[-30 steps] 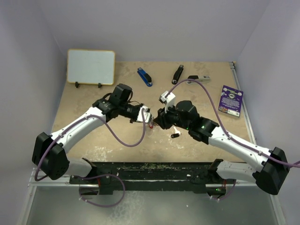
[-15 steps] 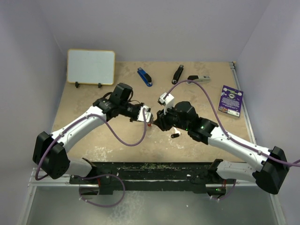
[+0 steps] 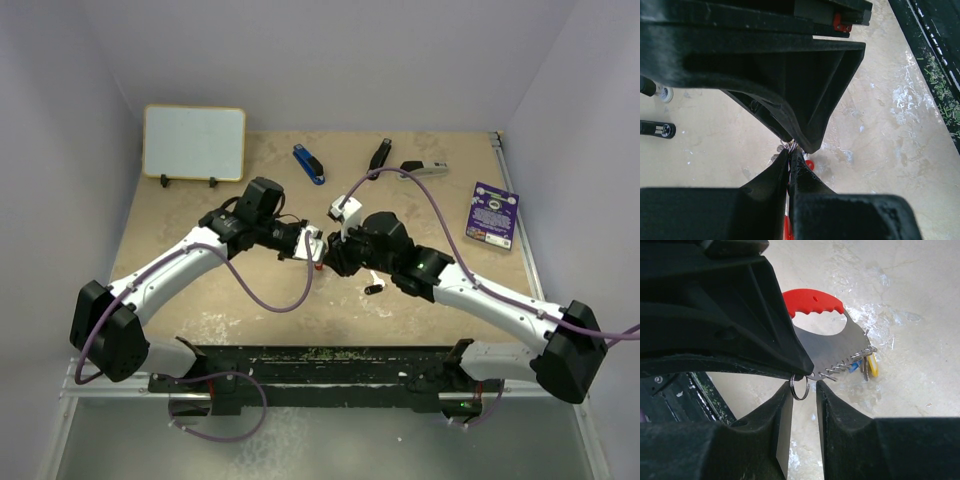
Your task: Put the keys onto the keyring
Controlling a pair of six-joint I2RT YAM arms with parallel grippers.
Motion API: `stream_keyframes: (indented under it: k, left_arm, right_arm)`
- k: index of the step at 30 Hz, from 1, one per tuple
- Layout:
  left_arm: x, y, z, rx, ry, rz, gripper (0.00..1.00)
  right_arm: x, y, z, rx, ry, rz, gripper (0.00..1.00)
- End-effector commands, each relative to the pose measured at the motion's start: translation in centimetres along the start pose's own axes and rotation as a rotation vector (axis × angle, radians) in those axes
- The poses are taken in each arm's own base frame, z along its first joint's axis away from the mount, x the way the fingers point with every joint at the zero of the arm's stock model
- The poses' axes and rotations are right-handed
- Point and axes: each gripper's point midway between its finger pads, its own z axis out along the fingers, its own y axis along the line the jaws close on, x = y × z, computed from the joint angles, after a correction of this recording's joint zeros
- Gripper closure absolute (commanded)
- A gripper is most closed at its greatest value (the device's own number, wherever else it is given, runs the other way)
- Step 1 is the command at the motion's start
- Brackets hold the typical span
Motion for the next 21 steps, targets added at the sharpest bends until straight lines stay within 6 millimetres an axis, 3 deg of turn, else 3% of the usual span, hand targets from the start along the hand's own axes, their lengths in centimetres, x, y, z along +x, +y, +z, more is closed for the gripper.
stream_keyframes:
  k: [1,4,6,14,21]
  left_arm:
    - [-2.5,1.6,-0.2,-0.029,-0.061,0.059,0.97]
    - [-2.4,1.6,-0.1,-0.029,-0.06,0.06,0.97]
    - [-2.6,1.7,-0.1,-0.032,-0.065,0.058,0.97]
    - [-3.2,2.0,-0.4,-0.047,-0.069,0.056,0.96]
    - [-3.9,0.7,-0.4,0.011,-0.116,0.078,0.9]
  right_arm:
    - [-4.4,0.8,-0.5,-0.015,-0.12,-0.023,0.73]
    - [-4.4,0.7,-0.4,-0.01,-0.117,-0.023,0.93]
    - [-4.3,0.7,-0.2,-0.012,-0.114,-0.024,1.0]
    - [-3.7,0.2,-0.8,0.009,-0.131,-0.028,1.0]
    - [-4.0,0.4,-2.3,-0.003,-0.2,-0.048,1.0]
